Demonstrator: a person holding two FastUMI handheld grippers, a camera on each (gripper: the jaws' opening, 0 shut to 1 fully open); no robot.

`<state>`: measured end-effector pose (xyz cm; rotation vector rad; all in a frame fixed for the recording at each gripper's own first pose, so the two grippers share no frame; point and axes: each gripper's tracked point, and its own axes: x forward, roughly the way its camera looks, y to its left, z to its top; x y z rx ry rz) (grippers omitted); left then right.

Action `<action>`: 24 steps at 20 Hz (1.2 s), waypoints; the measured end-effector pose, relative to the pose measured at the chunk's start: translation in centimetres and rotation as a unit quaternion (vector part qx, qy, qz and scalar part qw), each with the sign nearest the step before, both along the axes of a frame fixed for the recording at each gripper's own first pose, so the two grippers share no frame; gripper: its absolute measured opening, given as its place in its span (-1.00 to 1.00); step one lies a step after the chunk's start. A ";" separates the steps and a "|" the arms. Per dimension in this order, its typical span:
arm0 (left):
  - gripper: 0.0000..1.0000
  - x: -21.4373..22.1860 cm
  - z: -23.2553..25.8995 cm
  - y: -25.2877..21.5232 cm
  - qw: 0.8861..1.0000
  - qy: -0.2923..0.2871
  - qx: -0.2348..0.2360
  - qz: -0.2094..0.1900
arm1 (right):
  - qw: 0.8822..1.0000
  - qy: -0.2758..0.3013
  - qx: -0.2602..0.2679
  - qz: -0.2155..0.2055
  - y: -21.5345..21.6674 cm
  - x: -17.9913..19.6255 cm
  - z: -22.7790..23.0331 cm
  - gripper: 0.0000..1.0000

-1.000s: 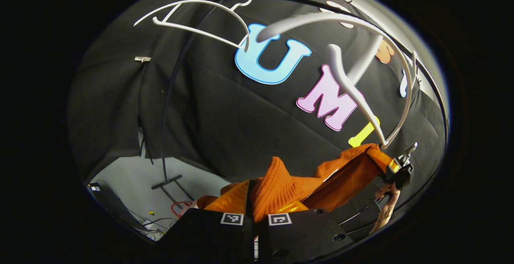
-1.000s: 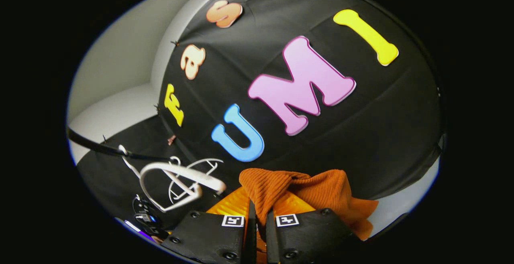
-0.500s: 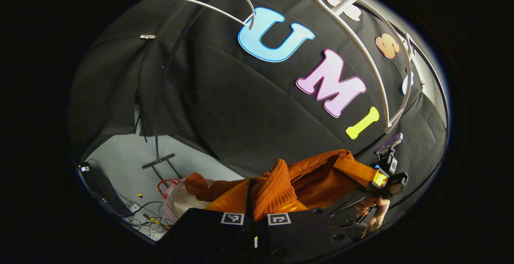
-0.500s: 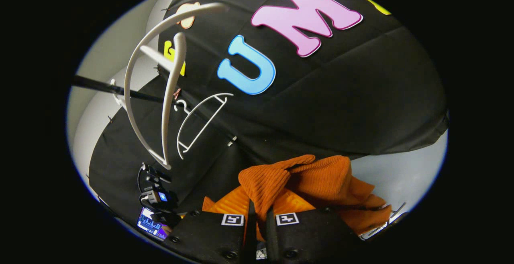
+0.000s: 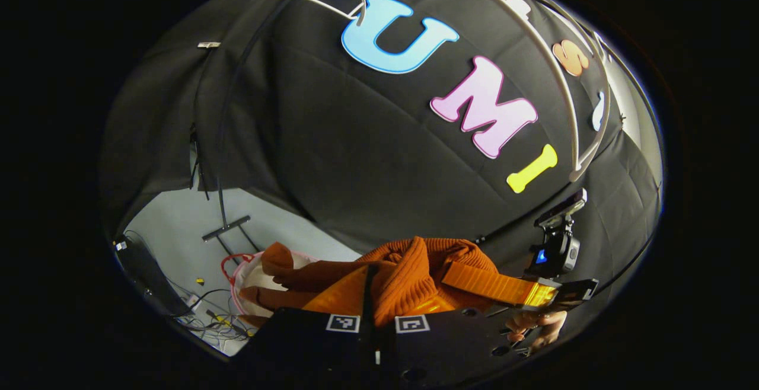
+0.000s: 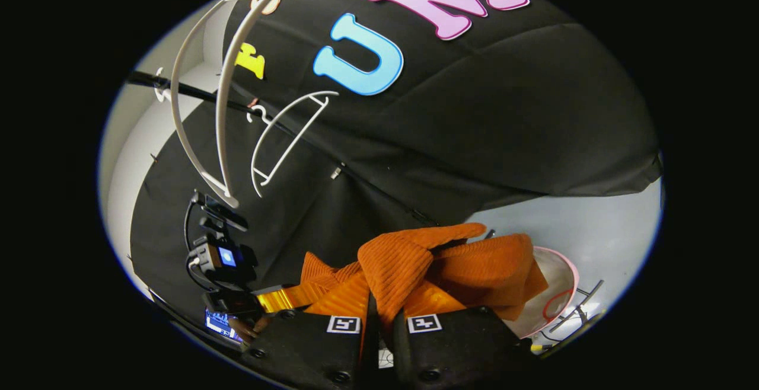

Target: Grasp the clothes on the hanger with both hands and then place them into the laundry hamper below.

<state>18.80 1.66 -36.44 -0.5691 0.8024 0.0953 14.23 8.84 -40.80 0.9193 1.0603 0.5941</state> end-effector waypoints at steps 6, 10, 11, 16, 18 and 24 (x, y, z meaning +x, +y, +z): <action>-0.85 -1.7 -3.7 0.8 0.996 0.064 -0.033 0.046 | 0.997 0.060 -0.040 0.006 0.0 -1.8 -3.6 -0.71; -0.84 -3.4 -7.0 0.3 0.983 0.153 -0.070 0.075 | 0.991 0.091 -0.089 0.028 -0.3 -4.0 -6.2 -0.71; -0.84 -3.8 -7.7 -0.3 0.978 0.171 -0.083 0.081 | 0.989 0.105 -0.096 0.033 -0.1 -4.5 -6.8 -0.70; -0.84 -5.3 -9.5 -1.7 0.956 0.256 -0.104 0.097 | 0.979 0.149 -0.126 0.054 0.1 -7.2 -9.0 -0.70; -0.84 -6.0 -9.9 -1.6 0.943 0.287 -0.117 0.123 | 0.977 0.154 -0.135 0.058 0.1 -7.7 -9.3 -0.70; -0.76 -8.4 -11.6 -2.3 0.908 0.352 -0.158 0.162 | 0.972 0.166 -0.153 0.062 -0.9 -8.0 -10.7 0.42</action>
